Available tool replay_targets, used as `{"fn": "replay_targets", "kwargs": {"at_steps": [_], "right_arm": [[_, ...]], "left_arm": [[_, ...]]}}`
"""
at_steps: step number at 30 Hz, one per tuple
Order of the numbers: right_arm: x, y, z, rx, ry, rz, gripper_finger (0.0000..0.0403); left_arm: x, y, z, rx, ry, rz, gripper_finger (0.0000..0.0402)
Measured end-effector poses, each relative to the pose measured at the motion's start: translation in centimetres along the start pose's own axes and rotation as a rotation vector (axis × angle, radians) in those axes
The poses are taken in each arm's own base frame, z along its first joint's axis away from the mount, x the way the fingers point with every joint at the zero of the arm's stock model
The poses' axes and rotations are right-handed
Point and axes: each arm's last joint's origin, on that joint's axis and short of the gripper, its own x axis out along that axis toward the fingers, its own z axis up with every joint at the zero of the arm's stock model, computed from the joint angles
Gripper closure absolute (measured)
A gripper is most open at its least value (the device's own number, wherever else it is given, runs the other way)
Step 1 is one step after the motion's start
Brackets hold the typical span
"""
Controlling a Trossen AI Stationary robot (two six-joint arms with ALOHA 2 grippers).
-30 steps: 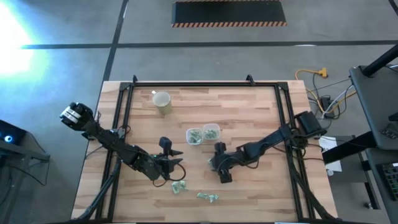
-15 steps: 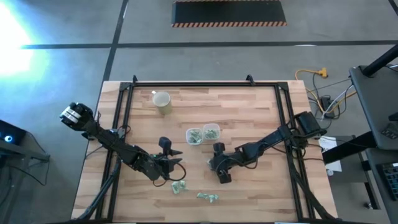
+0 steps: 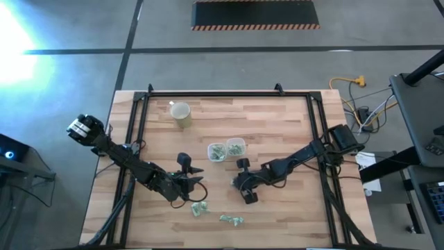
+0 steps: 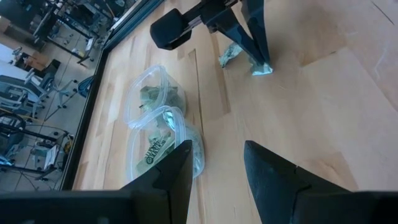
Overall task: Pick and place items into bin
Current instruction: Put the stevia packet into the right transparent bin
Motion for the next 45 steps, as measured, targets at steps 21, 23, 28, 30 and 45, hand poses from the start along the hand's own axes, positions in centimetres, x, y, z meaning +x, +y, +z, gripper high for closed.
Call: {"fn": "replay_targets", "kwargs": {"at_steps": [21, 23, 28, 30, 45], "right_arm": [[-1.5, 1.3, 5.4, -0.194, -0.127, -0.036, 0.0394], [-2.1, 0.9, 6.1, -0.205, -0.099, -0.105, 0.0394], [-3.2, -0.5, 6.9, -0.208, -0.020, -0.276, 0.0394], [-3.4, -1.3, 7.1, -0.189, -0.019, -0.313, 0.0394], [-2.3, -8.2, 3.1, 0.170, 0.076, -0.441, 0.0394]], "left_arm": [[0.0, 0.0, 0.0, 0.000, 0.000, 0.000, 0.0273], [0.0, 0.0, 0.0, 0.000, 0.000, 0.000, 0.0273], [0.0, 0.0, 0.0, 0.000, 0.000, 0.000, 0.0273], [0.0, 0.0, 0.0, 0.000, 0.000, 0.000, 0.0273], [0.1, 0.1, -0.1, 0.000, 0.004, 0.002, 0.0273]]}}
